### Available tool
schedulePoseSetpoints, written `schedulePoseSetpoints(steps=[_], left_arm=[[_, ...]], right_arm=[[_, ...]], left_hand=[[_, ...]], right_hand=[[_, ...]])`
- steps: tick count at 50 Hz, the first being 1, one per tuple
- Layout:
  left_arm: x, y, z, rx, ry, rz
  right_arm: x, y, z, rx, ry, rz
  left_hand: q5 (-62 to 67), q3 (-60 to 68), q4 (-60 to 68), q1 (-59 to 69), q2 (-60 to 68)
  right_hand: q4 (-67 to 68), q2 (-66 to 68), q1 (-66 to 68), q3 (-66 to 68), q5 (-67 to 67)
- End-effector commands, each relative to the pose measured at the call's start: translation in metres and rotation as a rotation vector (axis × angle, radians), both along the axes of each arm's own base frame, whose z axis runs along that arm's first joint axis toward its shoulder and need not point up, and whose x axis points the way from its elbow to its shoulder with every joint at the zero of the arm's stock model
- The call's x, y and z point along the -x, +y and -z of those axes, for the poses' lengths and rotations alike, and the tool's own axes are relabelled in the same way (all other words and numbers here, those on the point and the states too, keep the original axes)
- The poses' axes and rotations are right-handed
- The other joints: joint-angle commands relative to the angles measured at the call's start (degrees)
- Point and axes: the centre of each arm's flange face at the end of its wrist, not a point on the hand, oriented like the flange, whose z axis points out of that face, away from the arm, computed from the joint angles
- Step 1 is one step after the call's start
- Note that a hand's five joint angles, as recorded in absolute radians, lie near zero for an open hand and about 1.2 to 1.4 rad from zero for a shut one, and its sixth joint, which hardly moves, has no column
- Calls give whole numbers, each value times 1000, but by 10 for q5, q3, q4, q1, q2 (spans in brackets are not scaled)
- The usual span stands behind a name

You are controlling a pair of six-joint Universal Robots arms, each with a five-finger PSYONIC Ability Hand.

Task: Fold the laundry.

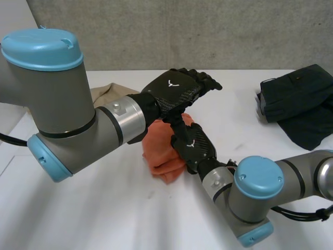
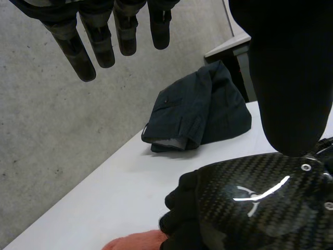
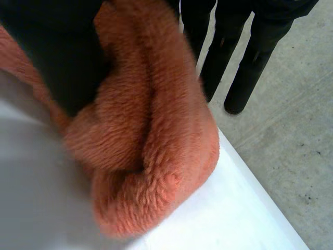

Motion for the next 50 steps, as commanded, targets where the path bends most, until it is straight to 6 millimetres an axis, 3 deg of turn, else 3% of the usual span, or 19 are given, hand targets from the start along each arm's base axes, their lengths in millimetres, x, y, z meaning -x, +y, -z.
schedulePoseSetpoints(steps=[1,8,12,15,23,27,30,34,35,42,43,50], left_arm=[[-1,0,-1,0,1,-3],[-5,-5,-6,12,8,-25],[-11,-11,-17,38,24,-61],[-16,-14,-28,66,44,-83],[-19,-17,-48,135,99,-100],[-20,-15,-53,145,110,-100],[-20,-14,-55,149,113,-97],[-19,-11,-55,146,113,-91],[-19,-11,-55,145,112,-91],[-18,-9,-53,140,107,-86],[-18,-8,-52,138,106,-85],[-15,-6,-48,128,100,-74]], right_arm=[[-8,-12,2,13,-14,2],[-11,-19,-17,57,-48,5],[-5,-37,-42,119,-91,31],[10,-65,-60,190,-129,72],[60,-139,-123,401,-197,196],[96,-178,-157,510,-210,261],[115,-195,-171,555,-216,278],[157,-223,-186,592,-239,329],[177,-235,-185,584,-251,357],[247,-267,-154,489,-240,392],[267,-272,-138,443,-217,397],[312,-277,-61,220,-173,385]], left_hand=[[-23,-17,-11,-2,-12],[-23,-17,-11,-2,-12],[-23,-17,-11,-2,-12],[-23,-17,-11,-2,-12],[-23,-17,-11,-2,-12],[-23,-17,-11,-2,-12],[-23,-17,-11,-2,-12],[-23,-17,-11,-2,-12],[-23,-17,-11,-2,-12],[-23,-17,-11,-2,-12],[-23,-17,-11,-2,-12],[-23,-17,-11,-2,-12]], right_hand=[[265,261,292,266,292],[265,261,292,266,292],[265,261,292,266,292],[265,261,292,266,292],[265,261,292,266,292],[265,261,292,266,292],[265,261,292,266,292],[265,261,292,266,292],[265,261,292,266,292],[265,261,292,266,292],[265,261,292,266,292],[265,261,292,266,292]])
